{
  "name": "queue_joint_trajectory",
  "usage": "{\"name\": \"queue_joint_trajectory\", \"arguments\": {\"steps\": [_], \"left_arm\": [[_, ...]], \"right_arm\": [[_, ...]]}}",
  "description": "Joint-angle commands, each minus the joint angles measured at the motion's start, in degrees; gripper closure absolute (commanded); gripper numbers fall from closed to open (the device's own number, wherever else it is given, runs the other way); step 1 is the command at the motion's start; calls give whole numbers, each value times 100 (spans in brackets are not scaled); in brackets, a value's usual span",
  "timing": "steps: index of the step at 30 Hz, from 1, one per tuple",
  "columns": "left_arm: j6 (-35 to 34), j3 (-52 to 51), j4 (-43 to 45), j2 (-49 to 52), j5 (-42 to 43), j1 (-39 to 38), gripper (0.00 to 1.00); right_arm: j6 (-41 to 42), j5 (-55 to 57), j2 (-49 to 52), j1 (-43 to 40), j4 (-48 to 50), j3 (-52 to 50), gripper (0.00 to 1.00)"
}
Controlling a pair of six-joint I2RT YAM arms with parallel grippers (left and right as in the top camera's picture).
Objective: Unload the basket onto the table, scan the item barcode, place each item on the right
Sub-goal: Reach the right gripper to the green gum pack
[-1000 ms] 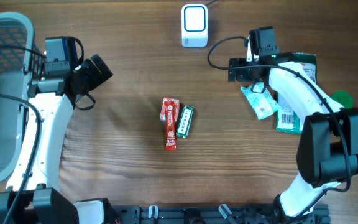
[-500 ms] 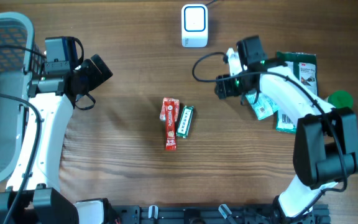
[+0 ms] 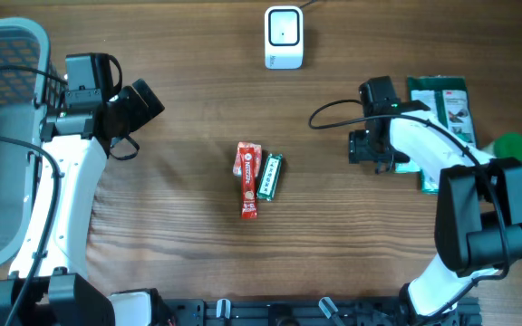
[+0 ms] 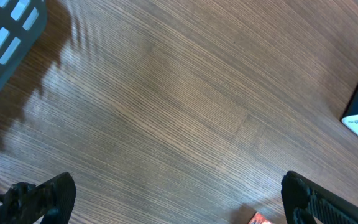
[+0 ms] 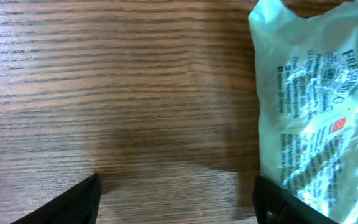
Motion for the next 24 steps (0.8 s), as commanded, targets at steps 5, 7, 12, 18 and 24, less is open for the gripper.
{"name": "queue_joint_trajectory", "arguments": {"steps": [5, 7, 12, 18, 24], "left_arm": [[7, 48, -4, -52, -59, 22, 0], [4, 48, -4, -52, -59, 22, 0], [7, 48, -4, -52, -59, 22, 0], [7, 48, -4, -52, -59, 22, 0], [7, 48, -4, -52, -59, 22, 0]], "right_arm": [[601, -2358, -282, 195, -61, 282, 21], [1001, -2850, -380, 404, 4, 282, 0], [1451, -3036, -409, 977, 470, 280, 0], [2267, -3692, -409, 1375, 920, 280, 33], [3414, -2761, -398, 2017, 861, 236, 54]]}}
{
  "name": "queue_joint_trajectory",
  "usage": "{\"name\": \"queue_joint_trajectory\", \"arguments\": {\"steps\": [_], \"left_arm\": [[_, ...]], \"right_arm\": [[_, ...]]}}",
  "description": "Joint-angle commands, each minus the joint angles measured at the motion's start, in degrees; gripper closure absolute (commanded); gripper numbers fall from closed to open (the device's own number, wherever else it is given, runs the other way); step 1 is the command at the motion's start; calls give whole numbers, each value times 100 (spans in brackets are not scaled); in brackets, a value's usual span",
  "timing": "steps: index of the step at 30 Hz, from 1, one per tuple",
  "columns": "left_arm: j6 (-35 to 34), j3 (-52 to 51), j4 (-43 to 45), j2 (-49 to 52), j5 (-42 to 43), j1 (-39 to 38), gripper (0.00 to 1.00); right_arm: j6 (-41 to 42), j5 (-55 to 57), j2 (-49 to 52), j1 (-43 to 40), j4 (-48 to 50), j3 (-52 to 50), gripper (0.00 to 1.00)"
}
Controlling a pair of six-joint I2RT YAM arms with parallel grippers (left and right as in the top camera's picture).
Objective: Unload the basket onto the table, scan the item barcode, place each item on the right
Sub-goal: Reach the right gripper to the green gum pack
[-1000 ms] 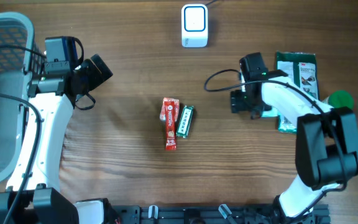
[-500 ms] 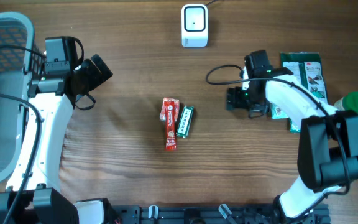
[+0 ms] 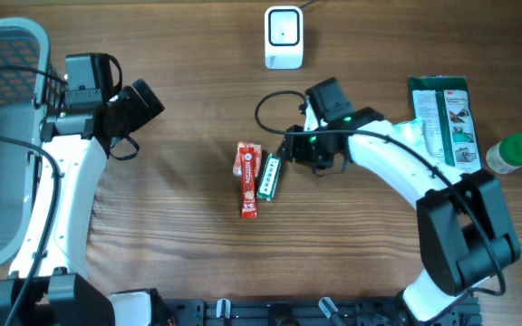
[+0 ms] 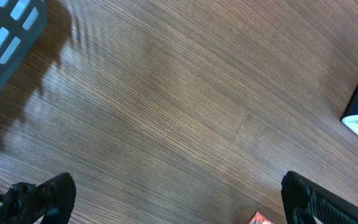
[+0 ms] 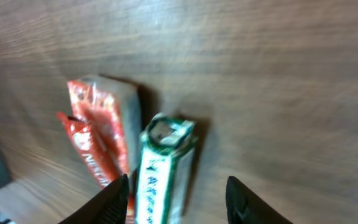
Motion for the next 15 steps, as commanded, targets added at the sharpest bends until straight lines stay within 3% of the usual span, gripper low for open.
{"name": "queue_joint_trajectory", "arguments": {"steps": [1, 5, 15], "left_arm": [[7, 48, -4, -52, -59, 22, 0], [4, 48, -4, -52, -59, 22, 0], [4, 48, -4, -52, -59, 22, 0]], "right_arm": [[962, 785, -120, 516, -9, 57, 55], [1416, 1934, -120, 1126, -20, 57, 54], [1690, 2909, -66, 1690, -153, 57, 56]]}}
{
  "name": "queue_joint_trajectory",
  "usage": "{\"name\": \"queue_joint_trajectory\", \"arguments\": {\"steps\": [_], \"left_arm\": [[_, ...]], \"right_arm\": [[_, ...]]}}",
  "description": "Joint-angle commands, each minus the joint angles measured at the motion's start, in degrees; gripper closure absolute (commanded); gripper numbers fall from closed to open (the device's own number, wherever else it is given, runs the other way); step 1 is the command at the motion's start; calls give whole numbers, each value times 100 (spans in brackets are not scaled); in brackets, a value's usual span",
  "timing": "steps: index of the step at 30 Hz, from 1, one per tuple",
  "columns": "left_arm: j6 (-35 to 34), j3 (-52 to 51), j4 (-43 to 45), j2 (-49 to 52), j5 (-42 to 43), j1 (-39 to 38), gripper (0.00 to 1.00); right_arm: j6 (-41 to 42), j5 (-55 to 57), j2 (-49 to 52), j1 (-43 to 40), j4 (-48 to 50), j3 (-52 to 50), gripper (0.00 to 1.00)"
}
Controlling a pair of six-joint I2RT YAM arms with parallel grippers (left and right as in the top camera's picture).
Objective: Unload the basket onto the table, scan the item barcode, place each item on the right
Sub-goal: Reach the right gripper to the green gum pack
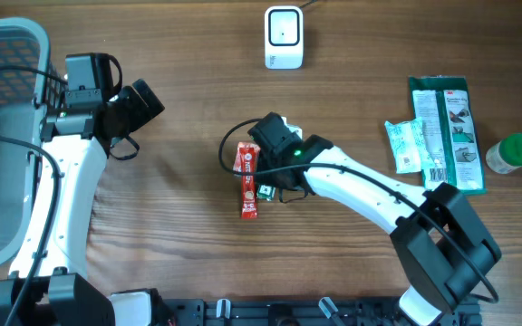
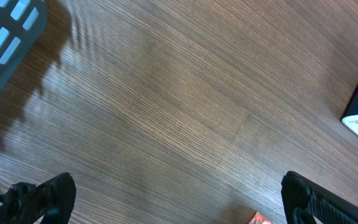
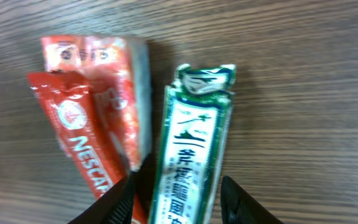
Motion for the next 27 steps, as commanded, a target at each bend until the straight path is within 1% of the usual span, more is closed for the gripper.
{"name": "queue_joint_trajectory", "arguments": {"steps": [1, 8, 13, 19, 24, 27], "left_arm": [[4, 48, -4, -52, -59, 22, 0], [4, 48, -4, -52, -59, 22, 0], [7, 48, -4, -52, -59, 22, 0], [7, 48, -4, -52, -59, 22, 0], [7, 48, -4, -52, -59, 22, 0], [7, 48, -4, -52, -59, 22, 0]], "right_arm": [[232, 754, -59, 79, -166, 57, 57], [223, 774, 20, 76, -236, 46, 57], [208, 1099, 20, 35, -457, 46, 56], [210, 1110, 22, 24, -492, 46, 56], [361, 1084, 63, 24, -402, -68, 57], [323, 927, 177, 24, -136, -173, 57]]}}
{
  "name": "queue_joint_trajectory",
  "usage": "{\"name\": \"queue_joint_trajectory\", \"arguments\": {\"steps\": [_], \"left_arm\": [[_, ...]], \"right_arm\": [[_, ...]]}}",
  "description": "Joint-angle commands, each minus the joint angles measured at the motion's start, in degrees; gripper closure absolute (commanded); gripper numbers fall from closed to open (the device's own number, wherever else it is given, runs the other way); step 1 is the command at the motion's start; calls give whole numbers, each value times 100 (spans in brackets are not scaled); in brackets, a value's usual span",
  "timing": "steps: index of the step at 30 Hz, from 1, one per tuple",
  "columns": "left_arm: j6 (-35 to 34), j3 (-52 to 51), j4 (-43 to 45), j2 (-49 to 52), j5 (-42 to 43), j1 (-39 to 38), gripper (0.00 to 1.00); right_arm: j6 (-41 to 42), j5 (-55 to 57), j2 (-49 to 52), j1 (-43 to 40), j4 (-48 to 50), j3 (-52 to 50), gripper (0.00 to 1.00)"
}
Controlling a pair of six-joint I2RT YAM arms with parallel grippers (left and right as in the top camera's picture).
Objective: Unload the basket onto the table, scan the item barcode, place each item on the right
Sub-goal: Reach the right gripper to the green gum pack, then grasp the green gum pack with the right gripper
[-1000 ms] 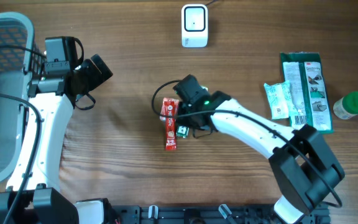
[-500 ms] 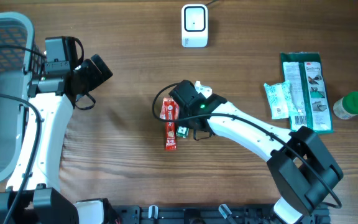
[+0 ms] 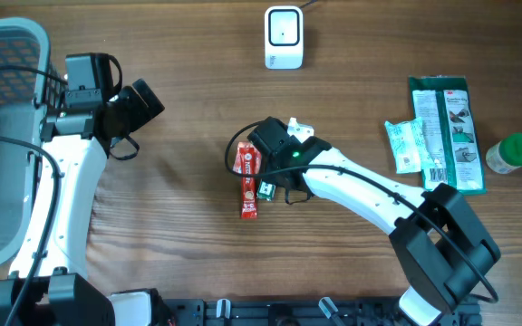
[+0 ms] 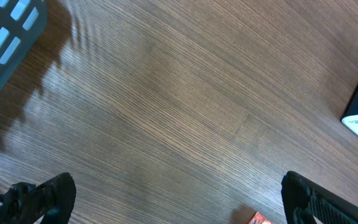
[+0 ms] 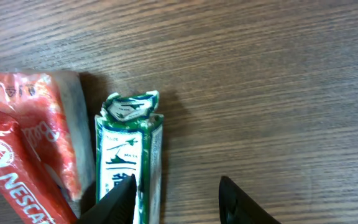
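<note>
A green and white stick pack [image 5: 128,158] lies on the wood at mid table, its lower end [image 3: 265,190] showing past my right arm overhead. Red Nescafe sachets [image 3: 246,179] lie against its left side. My right gripper [image 5: 178,198] is open just above the pack; the left fingertip [image 5: 120,198] overlaps the pack's face and the right fingertip stands over bare wood. The white barcode scanner [image 3: 284,37] stands at the far edge. My left gripper [image 4: 178,199] hangs open over bare wood at the left, with the scanner's corner at that view's right edge.
A grey basket fills the left edge. At the right lie a green packet [image 3: 447,122], a pale foil sachet [image 3: 408,145] and a green-capped bottle [image 3: 509,151]. A black cable loops by my right wrist.
My right gripper has shifted slightly to the right over the green pack, so its left finger now overlaps the pack instead of both fingers straddling it. The left arm has not moved.
My right gripper was open at the right beside the foil sachet. Then it was near the packs at mid table. Then it stood directly above the green pack and red sachets, and now it is offset slightly right. My left arm stayed still throughout.
</note>
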Motion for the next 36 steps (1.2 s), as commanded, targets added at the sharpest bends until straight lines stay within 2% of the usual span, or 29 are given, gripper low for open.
{"name": "queue_joint_trajectory", "arguments": {"steps": [1, 6, 9, 12, 21, 25, 27, 36], "left_arm": [[9, 48, -4, -52, -57, 22, 0], [9, 48, -4, -52, -57, 22, 0], [9, 48, -4, -52, -57, 22, 0], [9, 48, -4, -52, -57, 22, 0], [9, 48, -4, -52, -57, 22, 0], [9, 48, -4, -52, -57, 22, 0], [7, 48, -4, -52, -57, 22, 0], [7, 48, -4, -52, -57, 22, 0]], "right_arm": [[87, -55, 205, -24, 240, -151, 57], [-258, 46, 129, -131, -133, -57, 63], [-328, 627, -76, -382, -885, 114, 63], [-437, 553, -160, -656, -1093, 114, 60], [-1156, -133, -247, -1027, -1143, 293, 59], [-1742, -1220, -422, -1016, -885, 474, 52], [-1888, -1390, -420, -1016, -730, 474, 49], [-1757, -1384, -122, -848, -302, 363, 45]]}}
